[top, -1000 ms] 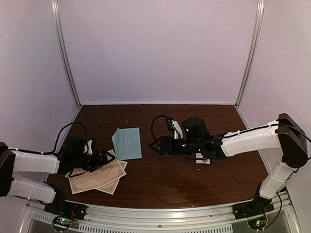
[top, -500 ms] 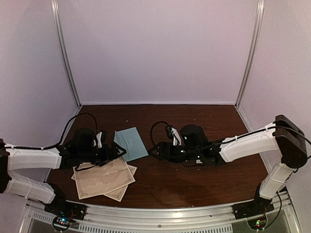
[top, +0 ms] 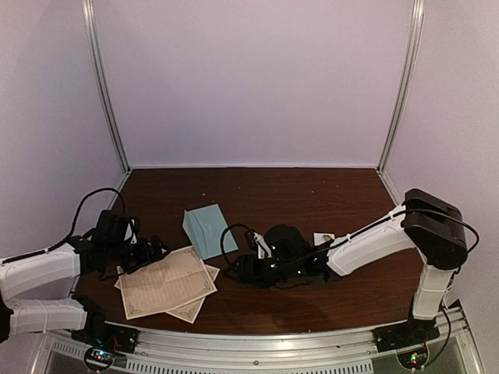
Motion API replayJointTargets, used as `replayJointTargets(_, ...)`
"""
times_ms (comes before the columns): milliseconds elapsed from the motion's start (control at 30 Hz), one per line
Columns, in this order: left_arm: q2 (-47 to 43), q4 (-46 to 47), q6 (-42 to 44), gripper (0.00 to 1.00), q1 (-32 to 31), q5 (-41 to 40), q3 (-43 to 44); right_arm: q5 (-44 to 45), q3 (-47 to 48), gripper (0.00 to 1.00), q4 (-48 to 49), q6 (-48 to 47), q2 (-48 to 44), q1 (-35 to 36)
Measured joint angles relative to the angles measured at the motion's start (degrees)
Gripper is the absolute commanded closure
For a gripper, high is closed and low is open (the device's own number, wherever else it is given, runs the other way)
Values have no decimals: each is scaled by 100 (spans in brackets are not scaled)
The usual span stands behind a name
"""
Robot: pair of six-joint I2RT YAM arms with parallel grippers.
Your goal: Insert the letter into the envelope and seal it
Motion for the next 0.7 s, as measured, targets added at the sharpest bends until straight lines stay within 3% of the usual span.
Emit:
replayJointTargets(200,-26,125,-92,2,33,186,-590,-221,444,37,221,181,525,98)
replayJointTargets(700,-48,839,-164,2,33,310,-874,-595,1091,51,326,448,1233,203)
